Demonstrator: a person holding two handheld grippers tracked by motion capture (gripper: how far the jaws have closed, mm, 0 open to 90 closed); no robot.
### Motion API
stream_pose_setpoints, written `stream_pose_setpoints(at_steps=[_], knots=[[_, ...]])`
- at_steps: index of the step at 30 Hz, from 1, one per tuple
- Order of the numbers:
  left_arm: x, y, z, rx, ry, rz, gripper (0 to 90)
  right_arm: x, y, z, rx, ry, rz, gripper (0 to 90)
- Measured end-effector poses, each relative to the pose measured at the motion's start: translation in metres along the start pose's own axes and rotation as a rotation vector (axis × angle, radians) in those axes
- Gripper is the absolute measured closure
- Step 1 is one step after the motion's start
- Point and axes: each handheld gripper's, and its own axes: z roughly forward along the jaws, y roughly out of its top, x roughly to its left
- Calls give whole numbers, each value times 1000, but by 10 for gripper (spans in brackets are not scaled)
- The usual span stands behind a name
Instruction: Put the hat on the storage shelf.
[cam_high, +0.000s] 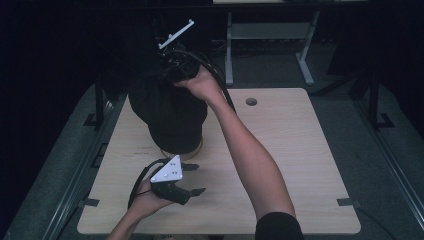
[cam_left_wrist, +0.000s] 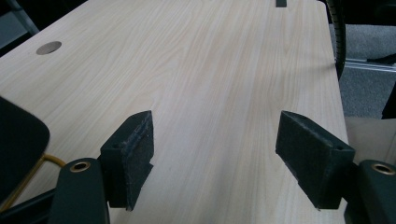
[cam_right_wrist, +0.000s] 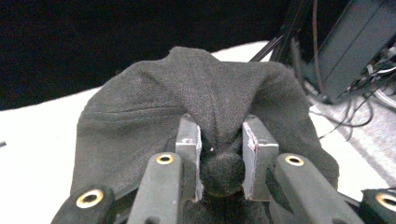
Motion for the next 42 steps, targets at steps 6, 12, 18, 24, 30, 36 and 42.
stream_pose_setpoints(at_steps=[6, 12, 18, 24, 30, 36, 42], knots=[[-1, 1, 0, -5, -3, -3, 276, 4, 2, 8, 44, -1, -2, 683], [-1, 2, -1, -4, -4, 6, 276, 1, -3, 14, 39, 49, 33, 606], [-2, 2, -1, -3, -3, 9, 276, -4, -9, 14, 8, 109, 70, 516], [-2, 2, -4, -8, 2, 14, 276, -3, -11, 12, -1, 130, 67, 413], [-2, 2, -6, -17, 10, 14, 276, 2, -16, 3, -32, 98, 53, 369], [-2, 1, -7, -14, 12, 12, 276, 3, -18, -12, -77, 90, 56, 367], [-3, 2, -6, -16, 11, 16, 276, -3, -33, -36, -122, 58, 66, 319]])
